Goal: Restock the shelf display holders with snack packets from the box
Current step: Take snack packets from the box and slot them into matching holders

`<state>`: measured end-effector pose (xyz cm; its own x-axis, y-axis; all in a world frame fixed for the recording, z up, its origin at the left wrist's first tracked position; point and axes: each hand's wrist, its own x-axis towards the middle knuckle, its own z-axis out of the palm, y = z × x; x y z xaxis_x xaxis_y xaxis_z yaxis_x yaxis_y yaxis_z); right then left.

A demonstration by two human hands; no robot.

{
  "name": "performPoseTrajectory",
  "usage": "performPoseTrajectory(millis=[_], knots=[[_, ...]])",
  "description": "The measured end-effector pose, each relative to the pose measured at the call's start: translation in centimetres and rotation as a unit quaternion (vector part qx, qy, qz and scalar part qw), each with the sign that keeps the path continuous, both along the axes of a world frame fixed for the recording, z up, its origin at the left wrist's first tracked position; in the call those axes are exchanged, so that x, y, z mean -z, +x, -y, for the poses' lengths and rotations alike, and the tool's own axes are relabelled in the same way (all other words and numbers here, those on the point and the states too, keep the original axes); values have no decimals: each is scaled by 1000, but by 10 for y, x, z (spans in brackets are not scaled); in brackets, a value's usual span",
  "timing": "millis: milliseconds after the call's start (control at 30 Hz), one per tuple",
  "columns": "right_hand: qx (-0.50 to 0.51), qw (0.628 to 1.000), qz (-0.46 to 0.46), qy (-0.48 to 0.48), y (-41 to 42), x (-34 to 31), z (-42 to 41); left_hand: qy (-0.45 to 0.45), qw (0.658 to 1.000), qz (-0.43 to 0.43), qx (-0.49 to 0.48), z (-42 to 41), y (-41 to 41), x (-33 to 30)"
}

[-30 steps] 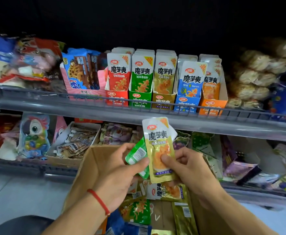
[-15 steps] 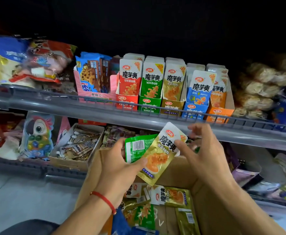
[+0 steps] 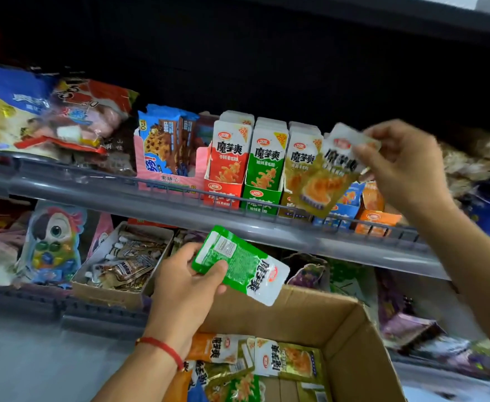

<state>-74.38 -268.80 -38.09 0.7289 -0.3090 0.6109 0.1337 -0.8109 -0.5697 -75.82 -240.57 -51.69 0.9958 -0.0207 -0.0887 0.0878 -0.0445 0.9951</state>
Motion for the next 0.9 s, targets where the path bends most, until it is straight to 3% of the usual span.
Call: performPoseTrajectory(millis=[133, 267, 467, 667, 733, 833, 900], knots=[[21, 998, 30, -48, 39, -36, 2, 0, 1000, -2, 15, 2, 3, 1], [41, 990, -16, -133, 81, -38, 6, -8, 1000, -4, 14, 3, 6, -2], [60, 954, -182, -230, 116, -23, 11, -19, 1000, -3, 15, -1, 11, -4], [143, 895, -220, -362, 126, -19, 2, -57, 998, -12, 2, -4, 18, -6], [138, 890, -183, -394, 118, -19, -6, -89, 996, -25, -1, -5, 20, -7], [34, 934, -96, -341, 84, -12, -31, -134, 990, -43, 0, -7, 21, -6], [-51, 959, -169, -222, 49, -3, -55, -154, 987, -42, 5, -8, 19, -7]])
